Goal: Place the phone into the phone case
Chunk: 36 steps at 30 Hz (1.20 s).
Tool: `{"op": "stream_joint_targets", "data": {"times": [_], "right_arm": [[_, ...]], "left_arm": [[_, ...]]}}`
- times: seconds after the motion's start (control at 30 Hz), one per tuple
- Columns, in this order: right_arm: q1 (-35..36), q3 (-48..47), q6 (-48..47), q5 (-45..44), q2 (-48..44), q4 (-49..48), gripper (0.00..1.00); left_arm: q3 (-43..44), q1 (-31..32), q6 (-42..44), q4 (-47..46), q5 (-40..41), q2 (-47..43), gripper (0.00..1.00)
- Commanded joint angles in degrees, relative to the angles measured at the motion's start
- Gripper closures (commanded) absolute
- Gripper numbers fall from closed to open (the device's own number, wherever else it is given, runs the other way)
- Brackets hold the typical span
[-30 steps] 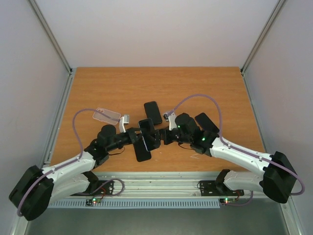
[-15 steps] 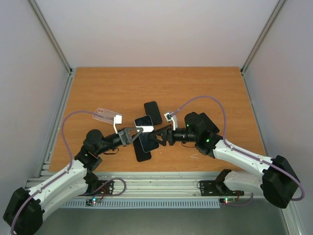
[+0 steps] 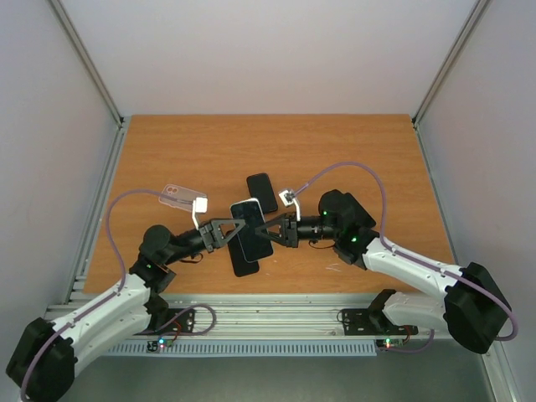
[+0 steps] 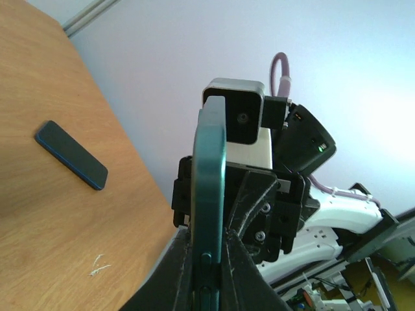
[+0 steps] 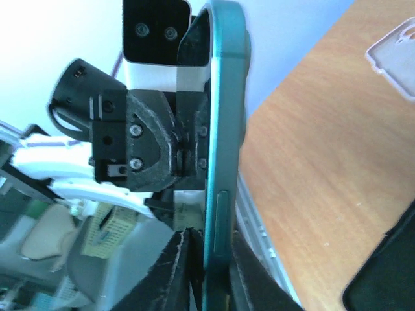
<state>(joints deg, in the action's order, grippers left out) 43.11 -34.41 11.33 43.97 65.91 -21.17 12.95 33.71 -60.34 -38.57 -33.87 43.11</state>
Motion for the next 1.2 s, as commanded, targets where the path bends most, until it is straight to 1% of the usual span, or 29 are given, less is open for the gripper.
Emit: {"op": "stream_joint_targets", "data": {"times": [0.0, 0.03, 0.17, 0.3, 0.37, 0.47, 0.63, 0.73, 0.9, 1.03, 1.17], "right_arm": [[0.0, 0.2, 1.2, 2.7, 1.2, -4.9, 0.93], [0.0, 0.4, 1.4, 2.8, 1.4, -5.4, 0.98], [-0.1, 0.4, 1.7, 3.5, 1.2, -5.7, 0.99], [-0.1, 0.1, 0.9, 2.8, 1.1, -3.4, 0.99], [-0.1, 0.2, 0.7, 2.0, 1.2, -2.3, 0.99], [-0.2, 0.4, 0.5, 0.6, 1.4, -0.7, 0.99], [-0.1, -0.1, 0.6, -3.8, 2.5, 4.6, 0.99], [-0.2, -0.1, 2.0, -6.0, 4.6, 5.3, 0.99], [0.2, -0.2, 6.0, -7.3, 10.1, 3.6, 0.99], [1.1, -0.2, 9.1, -10.2, 14.9, 2.4, 0.99], [2.2, -2.1, 10.5, -12.0, 20.1, 3.5, 0.99]], "left_arm": [[-0.6, -0.4, -1.4, -9.9, -1.5, 0.3, 0.99], [-0.6, -0.3, -1.1, -9.3, -1.5, 0.3, 0.98], [-1.4, -0.3, 0.7, -4.6, -0.5, -0.8, 0.9], [-1.6, -0.4, 3.8, 5.1, 2.8, -4.2, 0.7], [-1.0, -0.4, 5.8, 12.5, 4.9, -6.8, 0.59], [0.2, -0.3, 9.2, 25.6, 8.9, -11.9, 0.49], [3.9, -0.3, 13.2, 47.4, 19.3, -18.8, 0.29], [5.7, -0.3, 14.1, 55.1, 22.3, -19.5, 0.22], [7.3, -0.3, 14.4, 60.7, 22.9, -15.6, 0.13], [6.3, -0.3, 13.1, 61.0, 23.1, -11.7, 0.11], [4.7, -0.3, 11.6, 58.2, 22.7, -9.2, 0.11]]}}
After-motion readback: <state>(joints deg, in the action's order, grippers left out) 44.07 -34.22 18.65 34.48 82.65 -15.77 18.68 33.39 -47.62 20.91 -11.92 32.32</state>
